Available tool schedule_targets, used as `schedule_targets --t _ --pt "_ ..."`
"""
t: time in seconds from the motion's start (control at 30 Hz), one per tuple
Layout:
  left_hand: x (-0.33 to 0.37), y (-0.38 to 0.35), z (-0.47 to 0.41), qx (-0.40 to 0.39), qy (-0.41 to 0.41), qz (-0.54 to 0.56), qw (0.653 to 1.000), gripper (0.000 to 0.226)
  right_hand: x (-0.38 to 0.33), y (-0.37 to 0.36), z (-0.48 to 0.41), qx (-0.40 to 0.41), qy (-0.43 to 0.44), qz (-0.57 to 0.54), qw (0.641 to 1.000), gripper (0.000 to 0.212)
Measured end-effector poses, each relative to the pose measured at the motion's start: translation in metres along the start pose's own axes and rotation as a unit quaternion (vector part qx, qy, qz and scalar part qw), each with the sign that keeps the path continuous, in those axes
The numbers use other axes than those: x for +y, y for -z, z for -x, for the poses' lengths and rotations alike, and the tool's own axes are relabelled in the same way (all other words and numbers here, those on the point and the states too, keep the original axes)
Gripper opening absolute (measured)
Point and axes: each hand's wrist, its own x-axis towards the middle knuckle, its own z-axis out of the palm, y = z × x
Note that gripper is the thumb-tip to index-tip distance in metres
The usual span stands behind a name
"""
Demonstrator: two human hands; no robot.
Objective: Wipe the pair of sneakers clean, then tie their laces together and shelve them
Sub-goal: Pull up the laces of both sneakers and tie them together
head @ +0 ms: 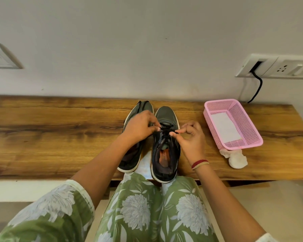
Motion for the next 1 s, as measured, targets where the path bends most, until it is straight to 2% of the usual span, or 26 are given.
schedule_targets --t 0.13,0.27,0.37,0.47,0.63,0.77,0.87,0.93,1.0 --pt "-0.003 0.004 0.007 0.035 0.023 -0.088 0.995 0.013 0.008 0.004 0.005 0.022 -0.081 -0.021 0.996 0.022" --pt "-0.001 -0.002 0.017 0.015 0.019 -0.174 0.984 0.017 0.013 0.008 0.008 0.03 -0.155 -0.049 0.986 0.023" --pt "0.0 -0.006 0.021 0.033 0.027 -0.165 0.985 0.017 0.009 0.005 0.011 0.005 -0.2 -0.104 0.974 0.017" --pt "-0.002 -0.002 0.023 0.048 0.037 -0.159 0.986 0.018 0.009 0.006 0.008 -0.011 -0.2 -0.099 0.975 0.014" --pt "0.005 -0.006 0.028 0.061 0.052 -0.167 0.983 0.018 0.01 0.006 0.006 0.009 -0.24 -0.101 0.966 0.012" --pt "0.0 -0.006 0.03 0.08 0.072 -0.168 0.98 0.017 0.011 0.009 0.008 -0.012 -0.248 -0.101 0.963 0.013" --pt "0.004 -0.01 0.029 0.076 0.074 -0.179 0.978 0.017 0.012 0.01 0.01 0.007 -0.291 -0.126 0.948 0.013" --pt "0.006 -0.011 0.03 0.07 0.073 -0.176 0.979 0.019 0.008 0.009 0.009 -0.003 -0.304 -0.134 0.943 0.015" --pt "0.002 -0.008 0.034 0.059 0.081 -0.154 0.983 0.028 0.004 0.009 0.01 -0.029 -0.306 -0.152 0.939 0.028"
